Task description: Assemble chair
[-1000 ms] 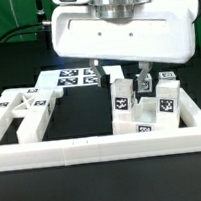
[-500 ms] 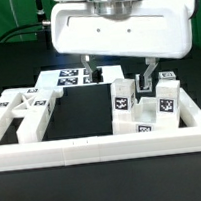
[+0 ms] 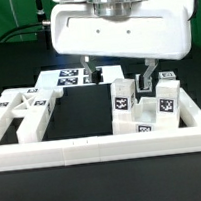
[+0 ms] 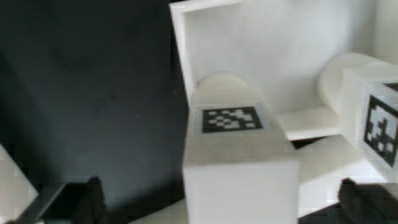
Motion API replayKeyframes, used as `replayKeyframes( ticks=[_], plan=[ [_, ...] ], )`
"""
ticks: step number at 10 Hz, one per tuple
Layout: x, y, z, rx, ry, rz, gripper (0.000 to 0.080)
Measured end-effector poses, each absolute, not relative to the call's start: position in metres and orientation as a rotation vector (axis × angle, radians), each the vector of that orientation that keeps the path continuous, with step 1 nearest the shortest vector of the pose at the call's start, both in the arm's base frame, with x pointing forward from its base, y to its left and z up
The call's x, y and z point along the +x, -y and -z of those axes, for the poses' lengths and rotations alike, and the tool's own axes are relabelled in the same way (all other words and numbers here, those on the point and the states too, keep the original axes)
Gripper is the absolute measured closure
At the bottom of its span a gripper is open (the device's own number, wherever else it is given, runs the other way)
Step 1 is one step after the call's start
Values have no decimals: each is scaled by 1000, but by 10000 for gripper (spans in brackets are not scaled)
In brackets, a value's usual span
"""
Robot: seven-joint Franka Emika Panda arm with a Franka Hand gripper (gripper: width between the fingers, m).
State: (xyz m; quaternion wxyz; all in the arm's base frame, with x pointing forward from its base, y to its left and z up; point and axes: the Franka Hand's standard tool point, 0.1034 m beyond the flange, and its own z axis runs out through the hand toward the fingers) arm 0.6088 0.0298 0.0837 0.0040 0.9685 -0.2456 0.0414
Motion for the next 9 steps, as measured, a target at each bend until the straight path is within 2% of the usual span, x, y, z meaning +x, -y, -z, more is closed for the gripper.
replayKeyframes(
  ticks=[2,4,5,8,9],
  plan=[
    [598,-30,-76,3036,759,-176,151],
    [580,-36,-60,3032,751,-207,151],
    [577,-39,-54,3032,739,-212,151],
    [578,-38,-52,3030,739,-236,151],
    [576,-39,-44,3025,732,-276,151]
  ],
)
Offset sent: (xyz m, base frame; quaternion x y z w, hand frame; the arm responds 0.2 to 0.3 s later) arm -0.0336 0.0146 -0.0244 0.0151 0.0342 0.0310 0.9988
